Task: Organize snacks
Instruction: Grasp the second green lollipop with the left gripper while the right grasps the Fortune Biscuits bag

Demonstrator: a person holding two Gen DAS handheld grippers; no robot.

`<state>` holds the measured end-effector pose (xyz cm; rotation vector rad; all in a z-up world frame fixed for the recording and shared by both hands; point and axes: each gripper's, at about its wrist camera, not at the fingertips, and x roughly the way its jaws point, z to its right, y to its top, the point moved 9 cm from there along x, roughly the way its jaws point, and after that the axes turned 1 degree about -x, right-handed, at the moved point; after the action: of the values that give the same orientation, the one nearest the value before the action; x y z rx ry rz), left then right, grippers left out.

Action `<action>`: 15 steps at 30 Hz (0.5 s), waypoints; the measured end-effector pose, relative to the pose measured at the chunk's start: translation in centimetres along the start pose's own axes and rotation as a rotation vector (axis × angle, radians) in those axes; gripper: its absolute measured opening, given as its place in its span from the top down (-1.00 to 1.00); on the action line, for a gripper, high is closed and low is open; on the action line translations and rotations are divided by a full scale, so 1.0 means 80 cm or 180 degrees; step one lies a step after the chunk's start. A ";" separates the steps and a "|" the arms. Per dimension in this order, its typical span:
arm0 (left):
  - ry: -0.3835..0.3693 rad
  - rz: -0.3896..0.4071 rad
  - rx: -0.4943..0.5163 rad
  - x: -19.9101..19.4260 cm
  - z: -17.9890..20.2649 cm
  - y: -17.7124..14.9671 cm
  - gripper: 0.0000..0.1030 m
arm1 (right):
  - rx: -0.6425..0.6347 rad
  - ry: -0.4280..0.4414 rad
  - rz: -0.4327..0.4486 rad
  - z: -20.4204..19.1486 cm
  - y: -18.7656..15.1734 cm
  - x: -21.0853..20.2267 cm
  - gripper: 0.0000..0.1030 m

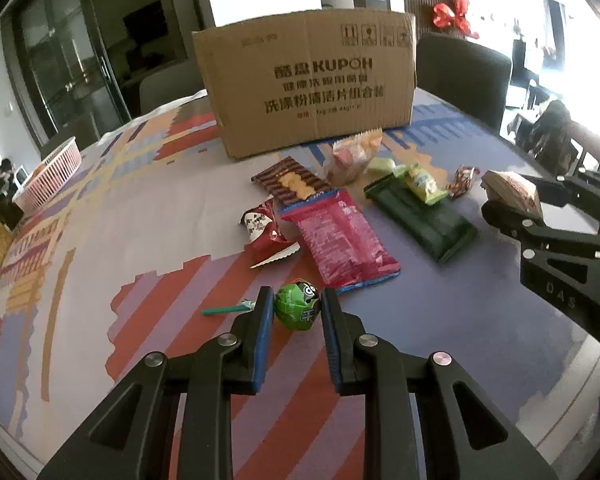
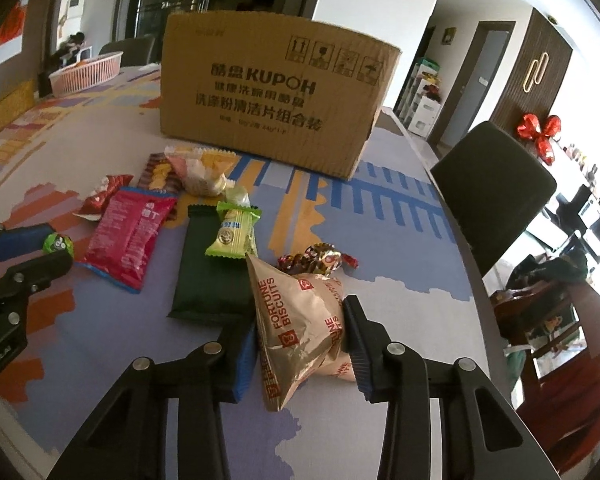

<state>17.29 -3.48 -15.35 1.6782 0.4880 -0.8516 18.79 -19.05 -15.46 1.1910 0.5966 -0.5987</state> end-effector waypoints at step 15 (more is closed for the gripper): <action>-0.0174 0.0515 -0.0126 -0.073 0.011 0.055 0.53 | 0.0185 0.0228 0.0376 0.004 0.033 -0.064 0.21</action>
<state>16.37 -4.92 -8.19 1.6299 0.3249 -0.7623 17.08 -18.14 -10.00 1.2972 0.5681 -0.4776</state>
